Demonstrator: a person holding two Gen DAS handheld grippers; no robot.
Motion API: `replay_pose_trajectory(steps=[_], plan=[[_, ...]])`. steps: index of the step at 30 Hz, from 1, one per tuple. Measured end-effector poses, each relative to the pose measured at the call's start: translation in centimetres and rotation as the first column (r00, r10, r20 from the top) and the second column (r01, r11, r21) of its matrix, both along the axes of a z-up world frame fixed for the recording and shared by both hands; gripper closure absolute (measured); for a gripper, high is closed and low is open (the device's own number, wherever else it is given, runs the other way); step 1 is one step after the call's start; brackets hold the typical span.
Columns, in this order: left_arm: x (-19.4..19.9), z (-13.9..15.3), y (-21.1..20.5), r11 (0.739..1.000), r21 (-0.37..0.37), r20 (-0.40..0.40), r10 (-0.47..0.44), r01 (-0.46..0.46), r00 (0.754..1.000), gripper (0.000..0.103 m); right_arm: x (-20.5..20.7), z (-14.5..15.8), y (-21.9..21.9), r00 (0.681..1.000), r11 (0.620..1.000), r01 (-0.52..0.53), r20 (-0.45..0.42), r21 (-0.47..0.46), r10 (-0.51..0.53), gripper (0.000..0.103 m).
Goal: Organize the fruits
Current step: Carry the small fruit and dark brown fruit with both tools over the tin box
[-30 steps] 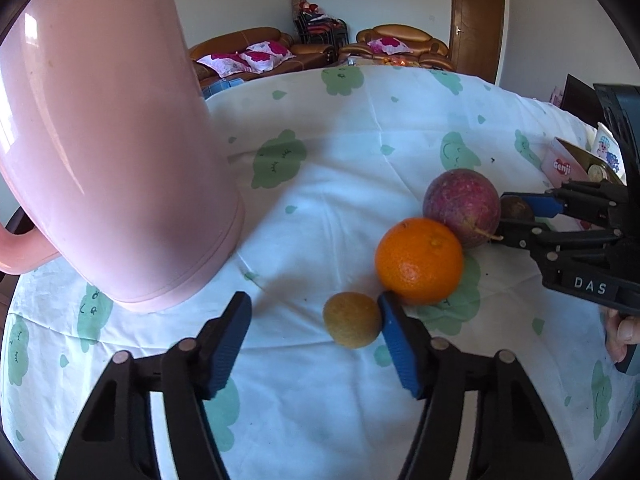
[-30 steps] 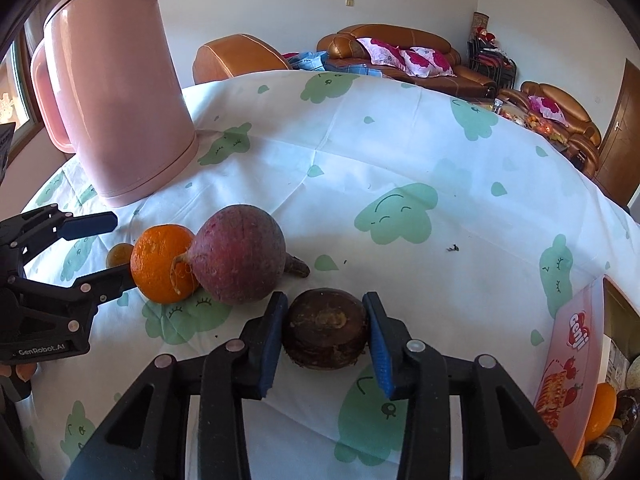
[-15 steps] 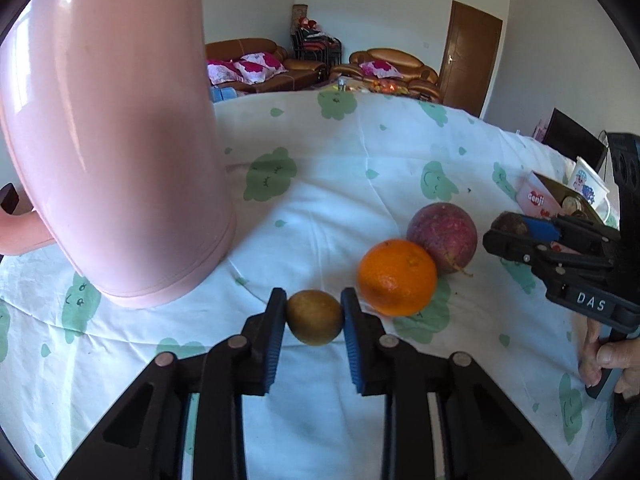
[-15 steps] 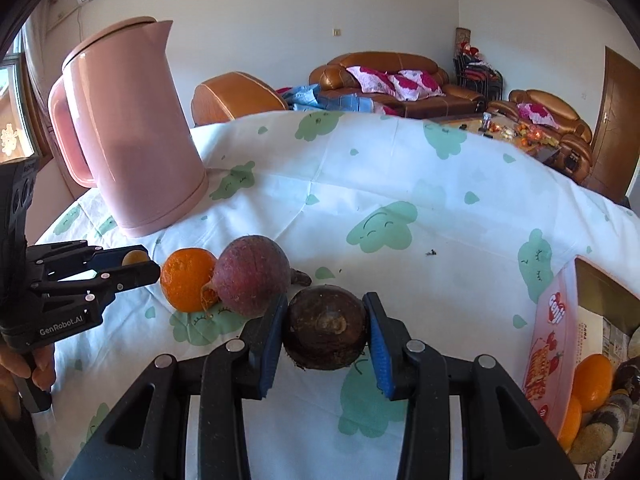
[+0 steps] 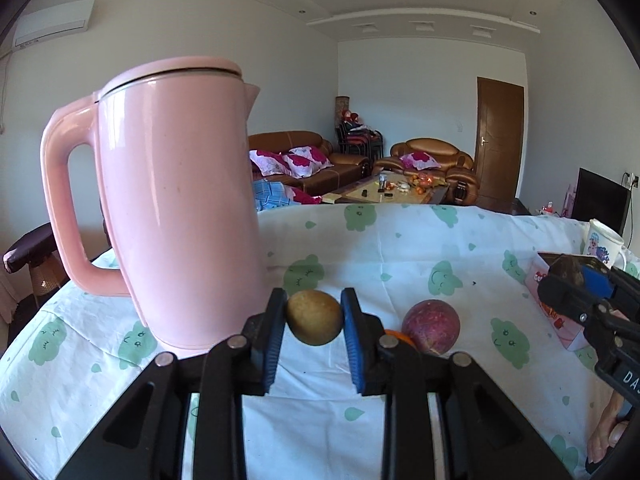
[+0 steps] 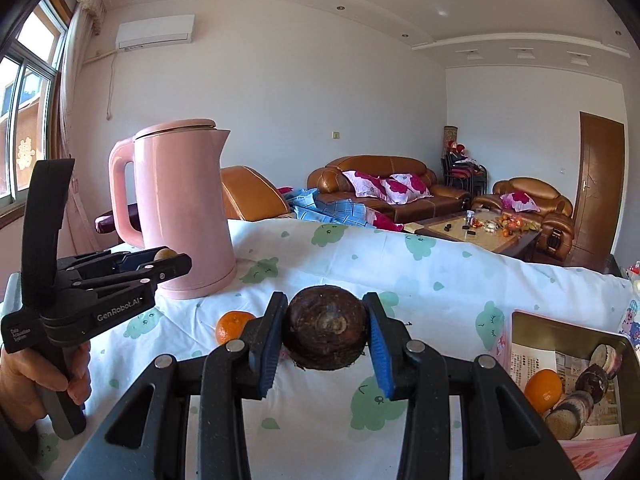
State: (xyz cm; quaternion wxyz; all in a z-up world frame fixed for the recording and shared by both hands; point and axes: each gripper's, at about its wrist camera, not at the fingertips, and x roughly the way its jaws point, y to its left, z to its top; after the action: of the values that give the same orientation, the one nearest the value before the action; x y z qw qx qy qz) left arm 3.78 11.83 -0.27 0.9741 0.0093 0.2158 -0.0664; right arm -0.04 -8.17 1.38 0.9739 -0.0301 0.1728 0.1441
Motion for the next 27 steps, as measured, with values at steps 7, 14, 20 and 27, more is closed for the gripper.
replay_pose_trajectory(steps=[7,14,20,27], plan=[[-1.4,0.2,-2.6,1.000,0.015,0.019,0.001,-0.002,1.000,0.074,-1.1,-0.1,-0.1,1.000,1.000,0.004,-0.008,0.000,-0.004,0.062],[-2.4,0.0,-4.7,1.000,0.008,0.004,0.027,-0.027,1.000,0.074,-2.3,-0.3,-1.0,1.000,1.000,0.016,-0.017,-0.001,-0.016,0.062],[-3.2,0.0,-6.7,0.999,0.019,0.005,0.027,-0.027,1.000,0.074,-3.0,-0.4,-2.5,0.999,0.999,0.040,-0.019,0.004,-0.040,0.062],[-4.3,0.1,-8.7,1.000,0.024,0.001,0.020,-0.020,1.000,0.074,-4.0,-0.3,-4.3,0.998,0.998,0.070,-0.010,-0.006,-0.070,0.062]])
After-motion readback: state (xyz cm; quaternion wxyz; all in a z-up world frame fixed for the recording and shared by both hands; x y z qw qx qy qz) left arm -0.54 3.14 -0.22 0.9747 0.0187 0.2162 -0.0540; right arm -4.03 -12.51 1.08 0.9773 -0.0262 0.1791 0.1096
